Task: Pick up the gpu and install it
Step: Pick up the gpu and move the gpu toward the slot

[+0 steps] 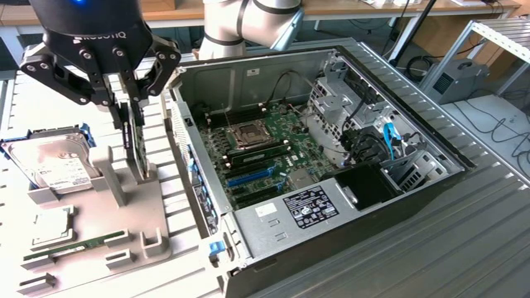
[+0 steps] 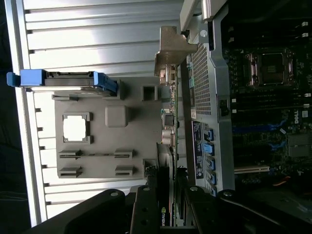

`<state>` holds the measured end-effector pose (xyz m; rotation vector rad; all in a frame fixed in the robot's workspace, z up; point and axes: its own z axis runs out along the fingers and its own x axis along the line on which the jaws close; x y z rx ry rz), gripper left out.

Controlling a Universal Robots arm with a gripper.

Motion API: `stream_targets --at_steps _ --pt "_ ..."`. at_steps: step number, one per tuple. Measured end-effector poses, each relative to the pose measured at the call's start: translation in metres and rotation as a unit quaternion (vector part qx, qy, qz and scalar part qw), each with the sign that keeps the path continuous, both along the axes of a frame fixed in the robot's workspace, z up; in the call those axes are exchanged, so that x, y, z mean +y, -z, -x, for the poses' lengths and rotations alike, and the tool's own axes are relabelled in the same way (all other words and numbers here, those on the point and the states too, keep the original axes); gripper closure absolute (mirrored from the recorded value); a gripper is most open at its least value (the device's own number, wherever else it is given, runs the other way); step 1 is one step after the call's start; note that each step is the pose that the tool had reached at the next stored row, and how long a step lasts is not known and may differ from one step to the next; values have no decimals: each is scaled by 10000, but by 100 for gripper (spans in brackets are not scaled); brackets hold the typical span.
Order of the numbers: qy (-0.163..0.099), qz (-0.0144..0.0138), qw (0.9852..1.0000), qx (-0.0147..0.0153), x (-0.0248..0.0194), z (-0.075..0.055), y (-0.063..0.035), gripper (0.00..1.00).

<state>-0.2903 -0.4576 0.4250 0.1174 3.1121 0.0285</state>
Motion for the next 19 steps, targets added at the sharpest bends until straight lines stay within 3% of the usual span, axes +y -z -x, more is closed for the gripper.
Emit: stream_targets --at_steps 19 --pt "0 0 10000 0 0 -71 0 74"
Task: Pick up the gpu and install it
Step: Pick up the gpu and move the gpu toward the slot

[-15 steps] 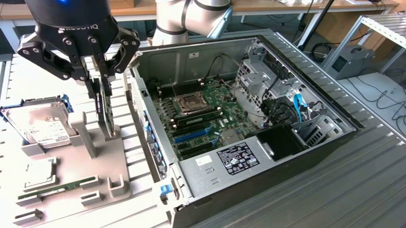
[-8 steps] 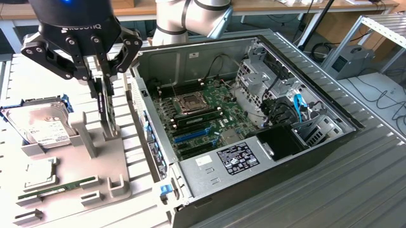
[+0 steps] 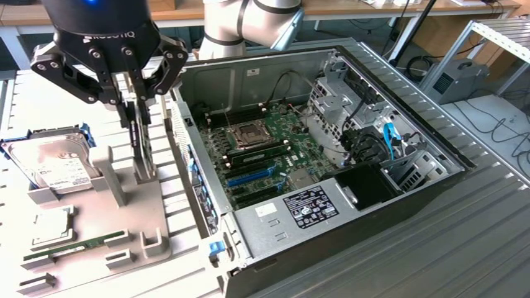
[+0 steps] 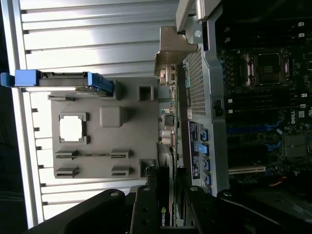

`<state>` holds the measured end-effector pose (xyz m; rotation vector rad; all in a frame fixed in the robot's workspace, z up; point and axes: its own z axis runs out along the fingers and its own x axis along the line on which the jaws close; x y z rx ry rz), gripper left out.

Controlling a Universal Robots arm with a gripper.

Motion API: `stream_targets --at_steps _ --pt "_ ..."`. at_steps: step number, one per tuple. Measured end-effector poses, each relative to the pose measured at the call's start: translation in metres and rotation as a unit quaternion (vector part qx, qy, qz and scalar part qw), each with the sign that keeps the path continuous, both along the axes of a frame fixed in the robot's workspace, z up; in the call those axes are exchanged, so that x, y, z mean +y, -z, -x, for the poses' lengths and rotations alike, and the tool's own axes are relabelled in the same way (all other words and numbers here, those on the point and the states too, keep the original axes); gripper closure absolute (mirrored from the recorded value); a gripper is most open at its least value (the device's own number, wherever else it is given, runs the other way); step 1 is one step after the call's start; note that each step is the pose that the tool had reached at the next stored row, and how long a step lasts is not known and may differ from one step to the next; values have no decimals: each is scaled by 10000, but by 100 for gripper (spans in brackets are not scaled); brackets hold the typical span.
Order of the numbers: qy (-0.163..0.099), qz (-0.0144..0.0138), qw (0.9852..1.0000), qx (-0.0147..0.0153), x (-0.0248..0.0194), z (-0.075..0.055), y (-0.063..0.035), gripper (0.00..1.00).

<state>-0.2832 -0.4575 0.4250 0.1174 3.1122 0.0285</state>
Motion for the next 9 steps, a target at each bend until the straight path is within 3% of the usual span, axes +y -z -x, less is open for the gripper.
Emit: stream_targets --at_steps 9 --pt "0 0 10000 0 0 -31 0 74"
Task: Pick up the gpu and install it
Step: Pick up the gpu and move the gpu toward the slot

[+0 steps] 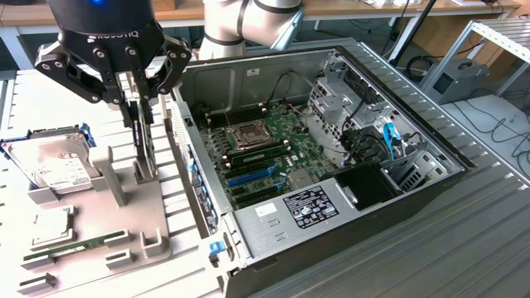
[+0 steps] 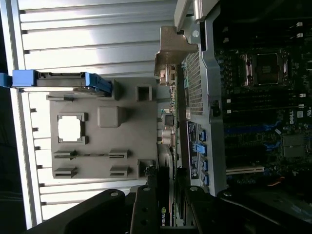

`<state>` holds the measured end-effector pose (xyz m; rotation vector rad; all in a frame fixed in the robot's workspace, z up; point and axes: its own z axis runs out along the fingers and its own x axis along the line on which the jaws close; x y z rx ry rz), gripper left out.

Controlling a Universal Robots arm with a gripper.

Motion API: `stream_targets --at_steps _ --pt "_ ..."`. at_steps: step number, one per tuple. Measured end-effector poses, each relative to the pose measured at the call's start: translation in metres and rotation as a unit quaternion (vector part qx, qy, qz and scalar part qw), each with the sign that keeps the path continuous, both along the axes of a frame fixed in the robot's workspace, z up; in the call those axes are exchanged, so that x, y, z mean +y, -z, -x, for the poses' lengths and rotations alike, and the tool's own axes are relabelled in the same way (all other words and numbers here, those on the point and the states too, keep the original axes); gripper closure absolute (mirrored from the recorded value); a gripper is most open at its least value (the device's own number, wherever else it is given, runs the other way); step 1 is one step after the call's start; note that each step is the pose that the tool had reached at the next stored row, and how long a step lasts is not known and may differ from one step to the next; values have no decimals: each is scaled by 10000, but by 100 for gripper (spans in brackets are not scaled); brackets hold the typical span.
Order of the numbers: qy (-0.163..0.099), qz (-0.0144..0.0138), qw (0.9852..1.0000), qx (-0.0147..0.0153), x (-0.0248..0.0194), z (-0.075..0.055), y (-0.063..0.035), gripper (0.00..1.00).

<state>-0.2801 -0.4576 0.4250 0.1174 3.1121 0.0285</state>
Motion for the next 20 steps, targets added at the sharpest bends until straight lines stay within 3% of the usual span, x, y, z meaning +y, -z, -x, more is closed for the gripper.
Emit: stream_targets --at_steps 20 --pt "0 0 10000 0 0 -87 0 74"
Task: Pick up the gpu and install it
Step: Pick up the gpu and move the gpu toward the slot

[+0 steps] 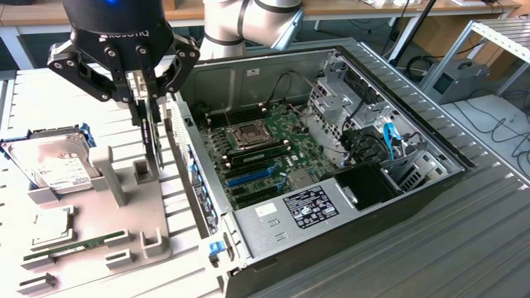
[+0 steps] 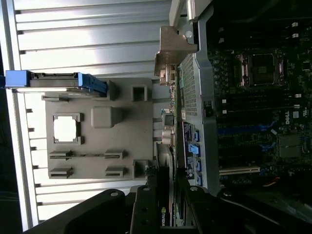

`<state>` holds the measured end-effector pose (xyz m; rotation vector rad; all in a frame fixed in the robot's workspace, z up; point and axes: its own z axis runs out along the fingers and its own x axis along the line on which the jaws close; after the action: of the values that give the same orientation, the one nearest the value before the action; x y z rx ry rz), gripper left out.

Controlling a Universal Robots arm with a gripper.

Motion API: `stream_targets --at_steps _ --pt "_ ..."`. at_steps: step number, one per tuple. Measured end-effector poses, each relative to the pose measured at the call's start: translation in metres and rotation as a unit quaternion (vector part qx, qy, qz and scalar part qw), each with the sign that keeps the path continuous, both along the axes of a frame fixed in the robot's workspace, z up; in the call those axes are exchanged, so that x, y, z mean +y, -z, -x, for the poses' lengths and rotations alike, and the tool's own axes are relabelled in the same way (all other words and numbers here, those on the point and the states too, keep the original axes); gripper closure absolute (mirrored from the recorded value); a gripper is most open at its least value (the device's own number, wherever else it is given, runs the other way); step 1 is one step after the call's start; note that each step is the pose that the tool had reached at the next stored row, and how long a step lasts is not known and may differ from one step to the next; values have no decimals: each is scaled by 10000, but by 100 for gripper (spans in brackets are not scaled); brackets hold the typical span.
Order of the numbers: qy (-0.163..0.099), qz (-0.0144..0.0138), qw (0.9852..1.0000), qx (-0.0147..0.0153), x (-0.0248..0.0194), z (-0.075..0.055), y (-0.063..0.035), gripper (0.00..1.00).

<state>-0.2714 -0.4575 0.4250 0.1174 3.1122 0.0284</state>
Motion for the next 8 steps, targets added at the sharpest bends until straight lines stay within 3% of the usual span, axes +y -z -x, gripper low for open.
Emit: stream_targets --at_steps 8 --pt "0 0 10000 0 0 -28 0 74"
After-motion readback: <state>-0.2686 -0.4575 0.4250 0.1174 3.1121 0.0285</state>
